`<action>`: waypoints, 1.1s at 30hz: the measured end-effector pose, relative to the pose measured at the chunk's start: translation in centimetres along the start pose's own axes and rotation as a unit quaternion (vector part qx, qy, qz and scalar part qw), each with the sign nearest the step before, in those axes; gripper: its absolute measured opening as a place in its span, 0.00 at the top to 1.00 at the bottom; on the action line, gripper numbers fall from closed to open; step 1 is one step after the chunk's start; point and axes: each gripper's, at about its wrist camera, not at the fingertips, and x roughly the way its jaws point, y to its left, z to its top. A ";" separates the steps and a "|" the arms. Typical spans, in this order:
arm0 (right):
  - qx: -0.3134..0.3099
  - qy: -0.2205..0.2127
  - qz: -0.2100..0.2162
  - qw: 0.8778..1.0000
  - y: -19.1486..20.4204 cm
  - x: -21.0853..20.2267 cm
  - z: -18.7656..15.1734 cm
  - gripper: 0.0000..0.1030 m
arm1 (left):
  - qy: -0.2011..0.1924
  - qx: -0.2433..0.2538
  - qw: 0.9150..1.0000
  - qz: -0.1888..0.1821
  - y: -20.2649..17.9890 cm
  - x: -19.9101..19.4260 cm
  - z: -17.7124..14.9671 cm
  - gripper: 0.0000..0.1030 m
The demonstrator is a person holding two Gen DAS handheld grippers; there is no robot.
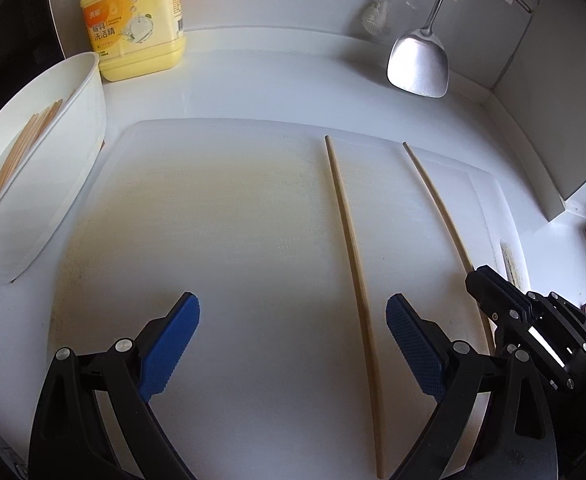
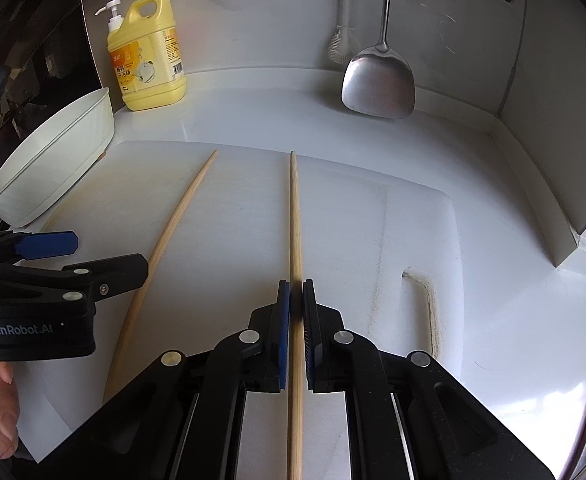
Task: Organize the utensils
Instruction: 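Close the right tool on one chopstick while the left tool lowers beside the other, then close the left tool on the last chopstick while the right tool regrasps its chopstick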
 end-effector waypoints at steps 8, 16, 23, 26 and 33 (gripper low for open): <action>0.013 -0.001 0.002 1.000 -1.0 -0.3 -0.3 0.94 | -0.010 0.019 0.999 0.027 -1.2 0.5 -0.4 0.09; 0.006 -0.001 0.003 1.000 -1.1 -0.2 -0.3 0.89 | -0.022 0.025 0.998 0.044 -1.7 0.7 -0.5 0.08; -0.007 -0.001 0.004 1.000 -0.7 -0.1 -0.1 0.79 | -0.030 0.031 0.998 0.041 -1.6 0.9 -0.6 0.06; -0.010 -0.002 0.005 1.000 -0.7 0.0 -0.1 0.79 | -0.036 0.030 0.998 0.042 -1.6 0.8 -0.8 0.06; -0.012 -0.006 -0.001 1.000 -0.3 -0.1 -0.2 0.84 | -0.056 0.056 0.996 0.032 -2.9 0.0 -1.1 0.46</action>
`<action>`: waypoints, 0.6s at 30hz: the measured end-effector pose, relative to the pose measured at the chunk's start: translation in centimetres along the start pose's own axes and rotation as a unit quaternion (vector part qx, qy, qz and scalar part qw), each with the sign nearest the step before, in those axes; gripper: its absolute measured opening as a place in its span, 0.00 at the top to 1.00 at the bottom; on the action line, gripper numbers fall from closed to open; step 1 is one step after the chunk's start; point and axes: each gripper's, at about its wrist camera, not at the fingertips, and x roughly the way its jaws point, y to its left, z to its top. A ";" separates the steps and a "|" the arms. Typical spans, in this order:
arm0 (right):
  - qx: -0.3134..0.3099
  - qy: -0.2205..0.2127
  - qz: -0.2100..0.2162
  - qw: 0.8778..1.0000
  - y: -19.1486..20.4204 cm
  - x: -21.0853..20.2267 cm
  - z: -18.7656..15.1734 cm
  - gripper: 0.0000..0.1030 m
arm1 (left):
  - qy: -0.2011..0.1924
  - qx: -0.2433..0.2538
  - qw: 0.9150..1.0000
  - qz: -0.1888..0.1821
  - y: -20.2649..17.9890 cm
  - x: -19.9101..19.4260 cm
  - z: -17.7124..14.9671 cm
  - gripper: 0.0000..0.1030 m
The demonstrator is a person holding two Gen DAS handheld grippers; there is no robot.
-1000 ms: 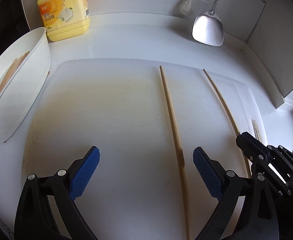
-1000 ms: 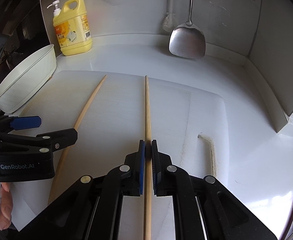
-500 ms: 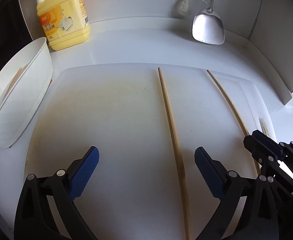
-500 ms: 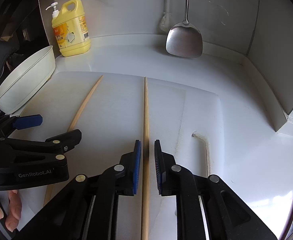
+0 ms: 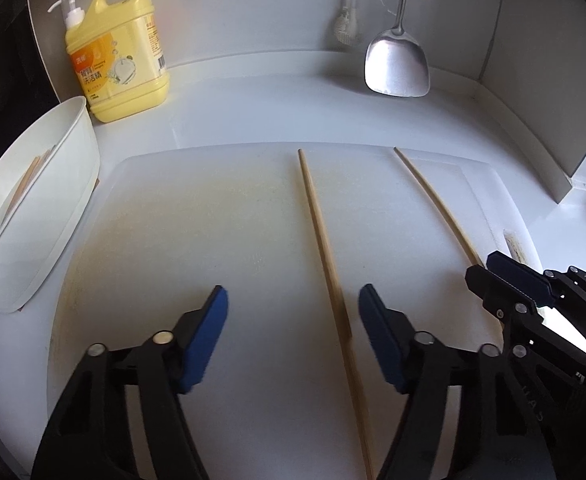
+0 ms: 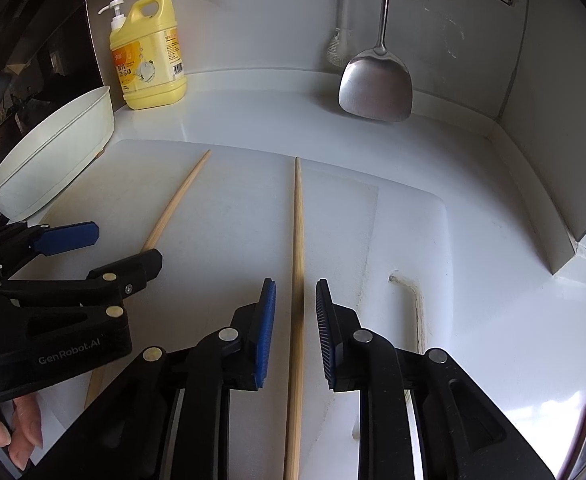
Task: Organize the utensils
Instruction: 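Close the left tool on the last chopstick while the right tool regrasps its chopstick, then carry both chopsticks into the water basin and open both tools to release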
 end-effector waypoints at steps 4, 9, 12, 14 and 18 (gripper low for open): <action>-0.004 0.000 -0.003 1.000 0.4 -0.1 0.1 0.94 | -0.001 0.021 1.000 -0.009 -1.2 -0.4 0.0 0.88; 0.008 0.005 -0.004 1.000 0.4 -0.1 0.4 0.94 | 0.009 0.019 1.000 -0.023 -1.0 -0.4 0.2 0.93; 0.041 0.013 0.015 0.999 -0.2 -0.2 0.5 0.94 | 0.019 0.012 0.999 -0.031 -0.2 -0.6 0.3 0.93; 0.060 0.012 0.022 0.998 -0.3 -0.6 0.6 0.94 | 0.012 0.003 0.999 -0.036 0.7 -1.4 0.4 0.93; 0.093 0.000 0.035 0.995 0.5 -2.1 1.0 0.94 | -0.006 -0.008 0.999 -0.051 2.7 -3.5 1.1 0.93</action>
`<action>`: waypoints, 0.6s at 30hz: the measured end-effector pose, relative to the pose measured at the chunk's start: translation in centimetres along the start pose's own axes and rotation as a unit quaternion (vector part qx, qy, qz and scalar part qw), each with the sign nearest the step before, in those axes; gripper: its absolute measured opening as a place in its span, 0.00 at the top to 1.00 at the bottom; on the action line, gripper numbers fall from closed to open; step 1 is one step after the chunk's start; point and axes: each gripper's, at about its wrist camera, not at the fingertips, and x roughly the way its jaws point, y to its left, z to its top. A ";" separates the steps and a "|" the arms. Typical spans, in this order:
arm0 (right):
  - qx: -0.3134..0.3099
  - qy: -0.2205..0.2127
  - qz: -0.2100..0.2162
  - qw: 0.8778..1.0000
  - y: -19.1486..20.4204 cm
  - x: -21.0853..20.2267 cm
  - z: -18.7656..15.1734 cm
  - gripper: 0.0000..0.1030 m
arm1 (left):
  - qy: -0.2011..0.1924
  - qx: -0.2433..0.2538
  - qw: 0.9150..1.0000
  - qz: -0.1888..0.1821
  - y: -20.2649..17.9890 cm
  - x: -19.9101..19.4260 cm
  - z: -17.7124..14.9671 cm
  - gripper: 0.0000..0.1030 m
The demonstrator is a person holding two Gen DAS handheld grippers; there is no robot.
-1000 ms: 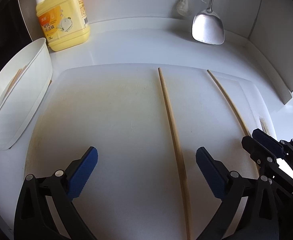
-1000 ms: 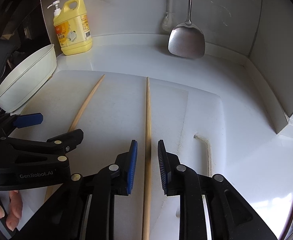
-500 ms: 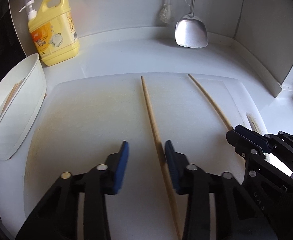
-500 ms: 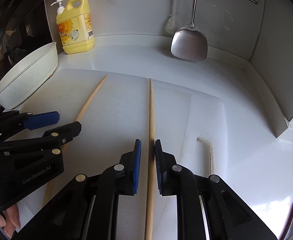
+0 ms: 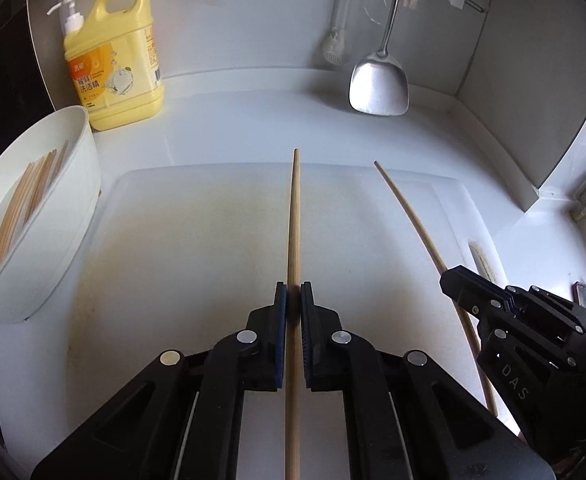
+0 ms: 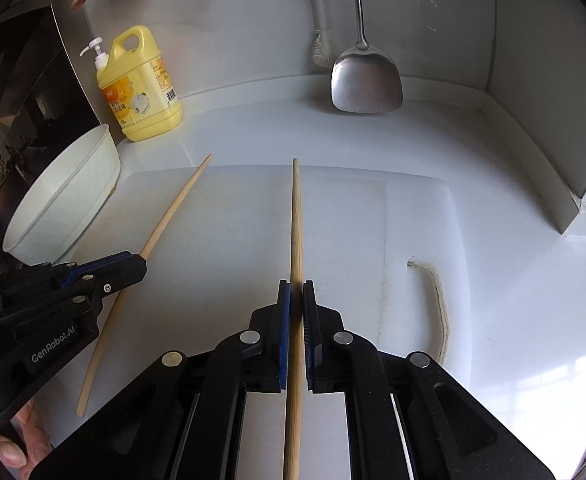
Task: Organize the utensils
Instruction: 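Carry both chopsticks into the water basin and open both tools to release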
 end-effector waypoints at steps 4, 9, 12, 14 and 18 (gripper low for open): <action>0.008 -0.016 0.012 1.000 2.9 -1.9 0.9 0.94 | -0.029 -0.004 1.000 -0.002 3.1 -3.3 1.1 0.93; -0.009 -0.041 0.040 0.998 8.6 -3.9 3.1 0.94 | -0.054 -0.025 0.998 0.009 9.3 -7.5 2.4 0.93; -0.018 -0.054 0.066 0.996 12.7 -4.1 5.2 0.94 | -0.058 -0.039 0.997 0.025 13.4 -9.0 2.9 0.93; -0.028 -0.061 0.079 0.995 15.6 -3.8 6.4 0.94 | -0.060 -0.055 0.996 0.038 16.4 -9.8 3.1 0.93; -0.040 -0.062 0.113 0.991 21.1 -1.9 9.2 0.94 | -0.060 -0.075 0.994 0.059 22.2 -10.7 3.7 0.93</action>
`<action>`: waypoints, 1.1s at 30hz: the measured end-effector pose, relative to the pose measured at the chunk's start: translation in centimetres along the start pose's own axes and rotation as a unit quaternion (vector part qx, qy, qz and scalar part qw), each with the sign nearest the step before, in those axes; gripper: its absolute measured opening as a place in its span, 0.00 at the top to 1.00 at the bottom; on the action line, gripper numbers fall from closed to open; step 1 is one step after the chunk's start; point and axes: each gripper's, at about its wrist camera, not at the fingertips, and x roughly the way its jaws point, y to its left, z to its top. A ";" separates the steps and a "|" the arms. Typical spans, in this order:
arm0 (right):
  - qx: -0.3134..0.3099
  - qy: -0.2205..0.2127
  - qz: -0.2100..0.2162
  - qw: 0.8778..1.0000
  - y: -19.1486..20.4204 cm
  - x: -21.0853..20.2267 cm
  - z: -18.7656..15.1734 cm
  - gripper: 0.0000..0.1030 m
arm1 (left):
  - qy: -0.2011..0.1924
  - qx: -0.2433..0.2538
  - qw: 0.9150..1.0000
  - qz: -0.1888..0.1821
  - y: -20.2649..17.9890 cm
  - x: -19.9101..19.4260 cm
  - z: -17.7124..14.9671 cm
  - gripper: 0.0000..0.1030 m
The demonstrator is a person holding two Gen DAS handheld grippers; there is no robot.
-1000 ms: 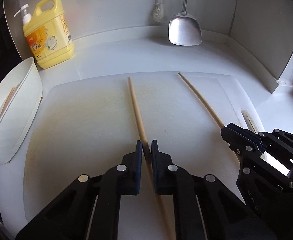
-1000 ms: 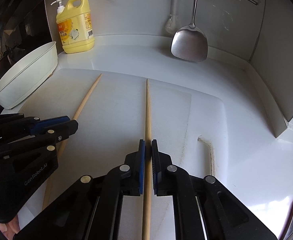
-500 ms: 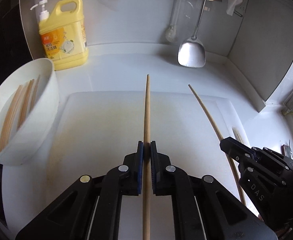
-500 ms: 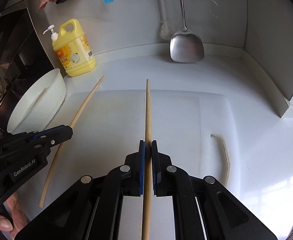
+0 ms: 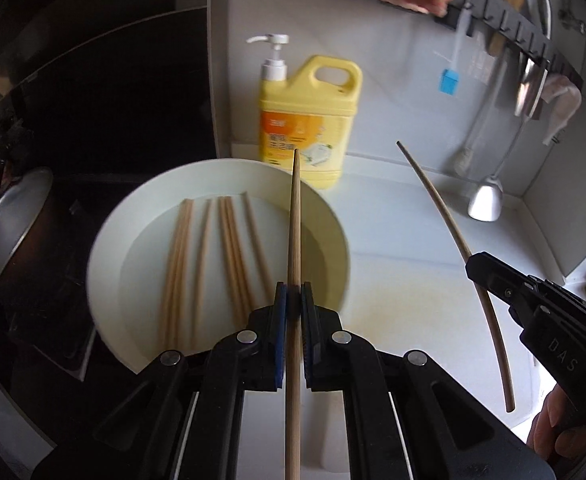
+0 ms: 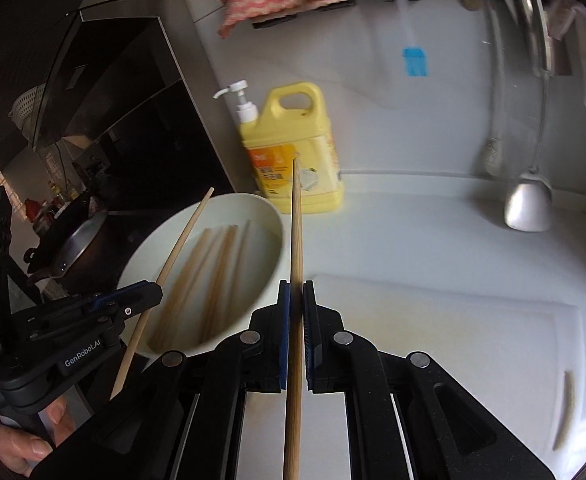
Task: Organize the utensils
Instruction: 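Carry both chopsticks into the water basin and open both tools to release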
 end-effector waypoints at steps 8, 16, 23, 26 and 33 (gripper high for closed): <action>-0.016 0.024 0.025 0.999 7.4 8.2 3.4 0.94 | 0.000 -0.015 1.000 0.022 8.0 2.8 3.8 0.93; -0.017 0.068 0.004 0.998 9.6 14.3 3.7 0.94 | 0.037 -0.020 0.999 0.026 10.4 8.0 4.8 0.93; -0.005 0.103 -0.011 0.995 9.3 17.0 3.0 0.94 | 0.070 -0.018 0.997 0.032 10.9 10.9 4.4 0.93; -0.006 0.105 -0.015 0.994 9.6 17.6 2.9 0.94 | 0.079 -0.020 0.996 0.033 11.1 11.6 4.3 0.93; -0.004 0.121 -0.027 0.992 9.6 18.5 2.6 0.94 | 0.103 -0.030 0.993 0.039 11.4 12.9 4.0 0.84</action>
